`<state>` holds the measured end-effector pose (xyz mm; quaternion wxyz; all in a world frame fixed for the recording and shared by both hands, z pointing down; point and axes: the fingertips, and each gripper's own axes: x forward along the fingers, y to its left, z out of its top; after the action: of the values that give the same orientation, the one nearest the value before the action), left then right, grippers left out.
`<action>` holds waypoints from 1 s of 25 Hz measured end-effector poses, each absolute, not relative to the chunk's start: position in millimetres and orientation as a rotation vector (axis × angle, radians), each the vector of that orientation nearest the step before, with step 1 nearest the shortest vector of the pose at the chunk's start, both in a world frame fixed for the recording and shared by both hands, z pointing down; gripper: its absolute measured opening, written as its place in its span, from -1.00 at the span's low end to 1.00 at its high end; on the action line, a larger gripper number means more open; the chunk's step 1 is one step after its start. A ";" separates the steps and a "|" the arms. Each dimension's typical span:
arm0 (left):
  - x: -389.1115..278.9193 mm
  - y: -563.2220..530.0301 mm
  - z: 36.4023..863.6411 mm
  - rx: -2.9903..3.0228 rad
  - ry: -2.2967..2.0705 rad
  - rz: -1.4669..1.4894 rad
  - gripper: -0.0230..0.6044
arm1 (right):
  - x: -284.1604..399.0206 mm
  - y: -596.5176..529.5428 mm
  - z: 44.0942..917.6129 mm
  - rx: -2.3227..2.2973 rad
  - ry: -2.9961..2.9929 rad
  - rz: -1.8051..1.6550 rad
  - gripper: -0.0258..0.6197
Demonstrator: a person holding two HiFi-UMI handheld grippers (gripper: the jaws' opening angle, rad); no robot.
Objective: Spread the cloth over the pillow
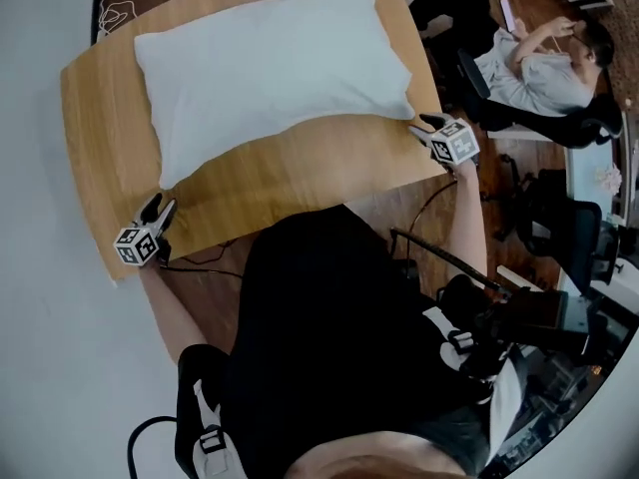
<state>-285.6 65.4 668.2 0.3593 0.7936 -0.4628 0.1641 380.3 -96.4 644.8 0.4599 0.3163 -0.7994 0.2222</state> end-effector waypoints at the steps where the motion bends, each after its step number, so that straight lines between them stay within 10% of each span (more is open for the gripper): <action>1: -280.4 54.9 647.4 2.089 -1.215 0.337 -0.13 | 358.3 -102.6 637.6 0.765 -2.067 0.615 -0.34; 5: -220.1 -9.2 584.5 2.290 -1.113 0.170 -0.17 | 334.0 -122.9 652.6 0.741 -2.060 0.682 -0.37; 8: -180.4 -32.8 619.2 2.294 -0.993 0.453 -0.18 | 365.3 -127.3 699.5 0.717 -1.779 0.566 -0.91; 17: -165.7 -27.1 657.8 2.267 -0.951 0.695 -0.45 | 428.9 -117.2 700.9 0.883 -1.651 0.463 -0.91; 22: -148.2 0.8 618.5 2.370 -0.805 0.842 -0.45 | 372.8 -125.9 643.4 0.948 -2.005 0.557 -0.09; 25: -124.5 -11.7 630.2 2.379 -0.821 0.856 -0.45 | 358.1 -137.7 671.0 0.854 -2.017 0.547 -0.06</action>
<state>-124.5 -11.7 630.2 0.2392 0.8690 -0.2999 0.3125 358.1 -137.7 671.0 0.4278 0.3420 -0.8076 0.2188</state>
